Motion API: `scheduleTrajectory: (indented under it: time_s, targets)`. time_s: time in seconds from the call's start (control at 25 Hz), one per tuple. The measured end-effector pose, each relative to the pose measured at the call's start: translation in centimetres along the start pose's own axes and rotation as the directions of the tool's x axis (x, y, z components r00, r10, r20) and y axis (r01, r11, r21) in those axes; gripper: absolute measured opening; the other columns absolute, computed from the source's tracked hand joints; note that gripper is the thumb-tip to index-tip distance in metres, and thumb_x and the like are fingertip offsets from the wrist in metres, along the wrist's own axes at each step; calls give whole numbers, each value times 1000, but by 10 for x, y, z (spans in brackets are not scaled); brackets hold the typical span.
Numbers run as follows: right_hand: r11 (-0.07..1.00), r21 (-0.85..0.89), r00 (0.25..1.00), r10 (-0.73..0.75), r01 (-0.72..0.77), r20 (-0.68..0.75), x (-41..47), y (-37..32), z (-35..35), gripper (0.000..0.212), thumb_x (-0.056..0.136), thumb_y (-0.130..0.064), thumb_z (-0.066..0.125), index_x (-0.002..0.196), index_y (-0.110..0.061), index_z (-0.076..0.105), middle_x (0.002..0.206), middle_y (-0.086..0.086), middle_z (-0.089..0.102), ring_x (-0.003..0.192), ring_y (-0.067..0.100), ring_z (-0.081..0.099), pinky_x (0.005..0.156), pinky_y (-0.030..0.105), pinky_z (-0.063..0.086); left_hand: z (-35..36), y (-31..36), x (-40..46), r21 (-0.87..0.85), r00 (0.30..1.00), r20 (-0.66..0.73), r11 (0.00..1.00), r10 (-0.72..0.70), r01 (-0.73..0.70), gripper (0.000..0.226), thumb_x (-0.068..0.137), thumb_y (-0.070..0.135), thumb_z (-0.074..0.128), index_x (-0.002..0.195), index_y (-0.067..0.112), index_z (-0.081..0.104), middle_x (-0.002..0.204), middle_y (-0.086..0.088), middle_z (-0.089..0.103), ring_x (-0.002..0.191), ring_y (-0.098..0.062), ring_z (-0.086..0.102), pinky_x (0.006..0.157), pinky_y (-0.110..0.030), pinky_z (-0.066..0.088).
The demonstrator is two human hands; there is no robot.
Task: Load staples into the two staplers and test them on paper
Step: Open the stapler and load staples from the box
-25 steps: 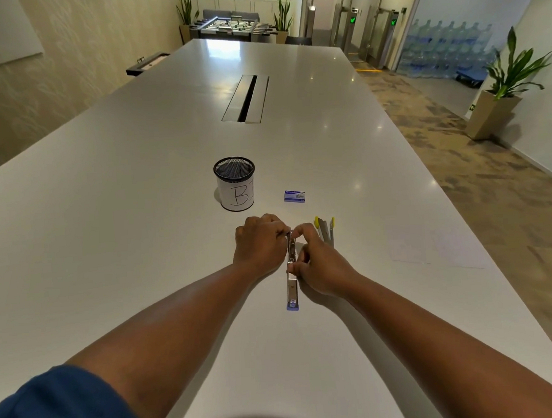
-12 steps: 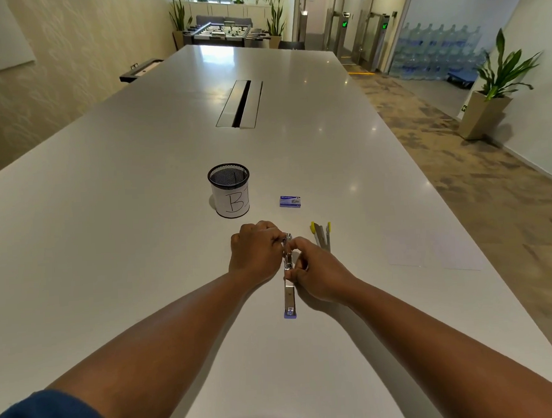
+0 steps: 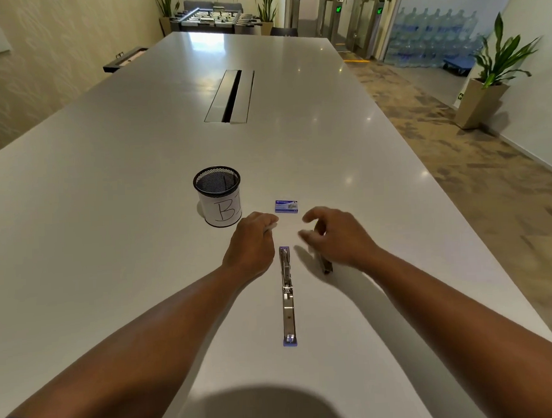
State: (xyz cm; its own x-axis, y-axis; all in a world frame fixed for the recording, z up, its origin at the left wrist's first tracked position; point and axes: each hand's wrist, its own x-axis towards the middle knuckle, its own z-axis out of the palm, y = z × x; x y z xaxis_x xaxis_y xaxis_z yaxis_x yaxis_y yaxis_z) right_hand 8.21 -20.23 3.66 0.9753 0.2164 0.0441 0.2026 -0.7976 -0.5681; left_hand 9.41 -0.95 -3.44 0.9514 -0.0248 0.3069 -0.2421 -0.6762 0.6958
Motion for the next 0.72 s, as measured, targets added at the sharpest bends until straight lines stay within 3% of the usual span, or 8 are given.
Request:
scheduleTrajectory:
  time_s: [0.12, 0.24, 0.4, 0.56, 0.72]
  targets:
    - [987, 142, 990, 94, -79, -105, 37, 24, -5, 17, 92, -22, 70, 109, -18, 72, 84, -3, 69, 79, 17, 63, 77, 30, 48, 7, -3, 19, -47, 999, 12, 998, -37, 38, 31, 99, 7, 53, 126, 11, 66, 125, -4, 62, 110, -18, 61, 95, -29, 48]
    - [929, 346, 989, 147, -134, -13, 62, 43, -2, 19, 92, -13, 71, 111, -13, 73, 92, 5, 70, 84, 15, 62, 79, 28, 49, 16, -8, 35, -53, 998, 43, 997, -50, 52, 42, 97, 10, 61, 139, 9, 57, 133, -1, 54, 115, -14, 54, 96, -21, 40]
    - [932, 343, 993, 107, -116, 47, 82, 57, 6, 30, 92, -8, 70, 121, -11, 71, 116, 5, 73, 94, 6, 64, 94, 27, 53, 25, -15, 52, -2, 999, 45, 1000, -25, 25, 51, 94, 16, 68, 143, 8, 54, 132, 1, 51, 112, -10, 52, 91, -7, 35]
    - [959, 265, 993, 78, -100, 92, 94, 59, 14, 37, 87, -18, 78, 123, -21, 70, 97, -14, 71, 97, 9, 64, 104, 48, 49, 29, -15, 64, 24, 997, 76, 1000, 10, -12, 57, 90, 29, 74, 142, 12, 56, 125, 3, 50, 111, -13, 55, 93, -23, 50]
    - [978, 196, 996, 62, -73, 63, 98, 61, 22, 37, 86, -27, 79, 121, -30, 68, 93, -15, 71, 105, 9, 62, 106, 57, 41, 30, -14, 72, 18, 996, 79, 999, 39, -40, 47, 88, 30, 76, 132, 16, 66, 111, 7, 51, 99, -10, 55, 81, -19, 47]
